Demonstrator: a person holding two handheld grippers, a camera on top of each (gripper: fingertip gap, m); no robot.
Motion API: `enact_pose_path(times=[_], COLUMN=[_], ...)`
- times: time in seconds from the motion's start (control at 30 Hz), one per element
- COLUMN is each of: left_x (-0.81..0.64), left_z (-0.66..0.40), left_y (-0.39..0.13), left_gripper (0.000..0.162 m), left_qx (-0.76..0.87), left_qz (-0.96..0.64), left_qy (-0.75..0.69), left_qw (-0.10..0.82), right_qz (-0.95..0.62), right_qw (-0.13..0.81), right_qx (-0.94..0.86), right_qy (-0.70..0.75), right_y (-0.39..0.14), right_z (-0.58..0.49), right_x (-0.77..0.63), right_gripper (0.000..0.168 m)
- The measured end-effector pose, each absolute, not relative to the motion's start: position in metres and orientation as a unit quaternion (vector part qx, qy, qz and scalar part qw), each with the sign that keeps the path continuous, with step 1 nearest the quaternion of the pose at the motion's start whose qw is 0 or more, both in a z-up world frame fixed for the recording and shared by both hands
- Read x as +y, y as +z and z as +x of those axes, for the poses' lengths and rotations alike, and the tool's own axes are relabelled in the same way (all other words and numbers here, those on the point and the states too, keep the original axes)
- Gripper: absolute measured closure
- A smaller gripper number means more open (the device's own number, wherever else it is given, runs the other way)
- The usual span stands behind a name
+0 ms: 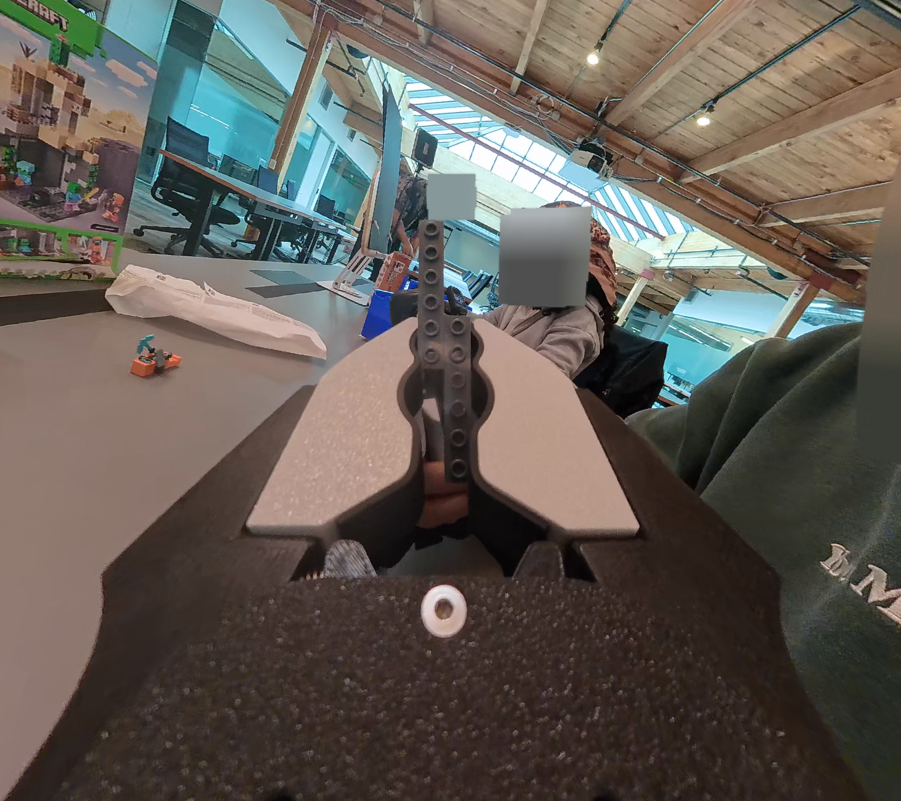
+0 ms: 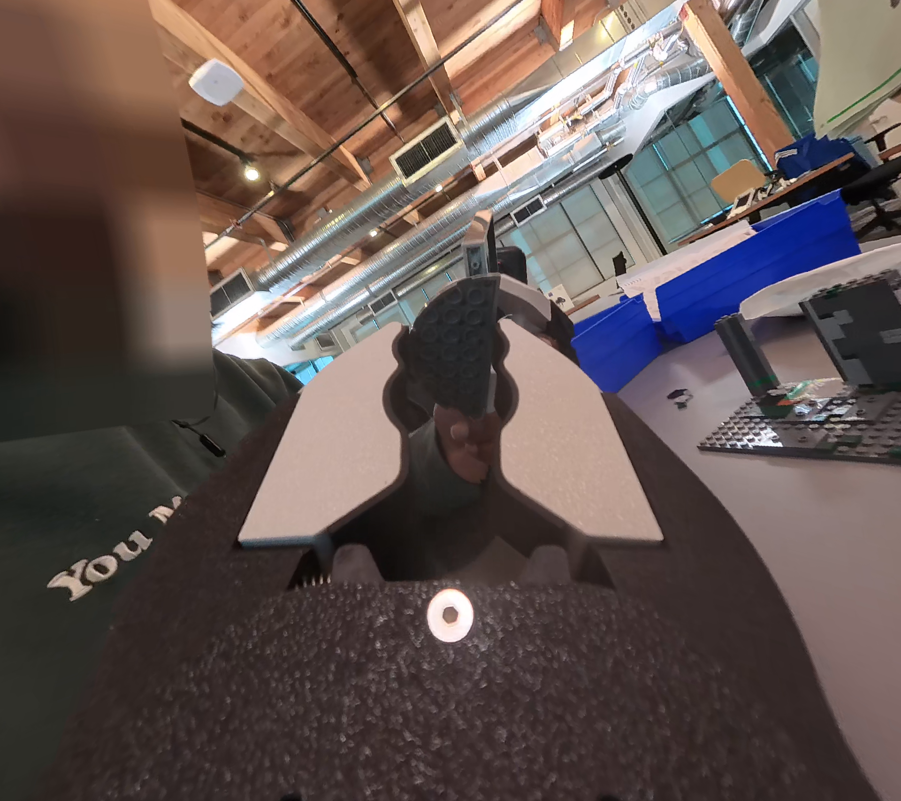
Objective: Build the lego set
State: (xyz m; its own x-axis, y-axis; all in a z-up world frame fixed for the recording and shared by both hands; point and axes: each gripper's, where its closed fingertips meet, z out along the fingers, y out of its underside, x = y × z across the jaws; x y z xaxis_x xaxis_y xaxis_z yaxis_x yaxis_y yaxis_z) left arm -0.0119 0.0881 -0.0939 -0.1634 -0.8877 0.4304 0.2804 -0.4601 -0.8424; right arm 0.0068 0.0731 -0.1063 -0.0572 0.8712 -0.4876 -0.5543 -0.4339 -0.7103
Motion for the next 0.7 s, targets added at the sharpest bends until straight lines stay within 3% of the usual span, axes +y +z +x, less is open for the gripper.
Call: enact_pose_path(times=[0.7], left_x=[0.099], left_z=[-0.01], left_y=[-0.096], left_gripper=[0.147], left_qx=[0.232], left_qz=[-0.502], left_qy=[-0.71], left_qw=[0.435], right_qz=[-0.467], right_qw=[0.503], right_qx=[-0.11], right_qy=[0.719], right_y=[-0.109], right_z=[0.01], right_x=[0.085], right_gripper=[0.137])
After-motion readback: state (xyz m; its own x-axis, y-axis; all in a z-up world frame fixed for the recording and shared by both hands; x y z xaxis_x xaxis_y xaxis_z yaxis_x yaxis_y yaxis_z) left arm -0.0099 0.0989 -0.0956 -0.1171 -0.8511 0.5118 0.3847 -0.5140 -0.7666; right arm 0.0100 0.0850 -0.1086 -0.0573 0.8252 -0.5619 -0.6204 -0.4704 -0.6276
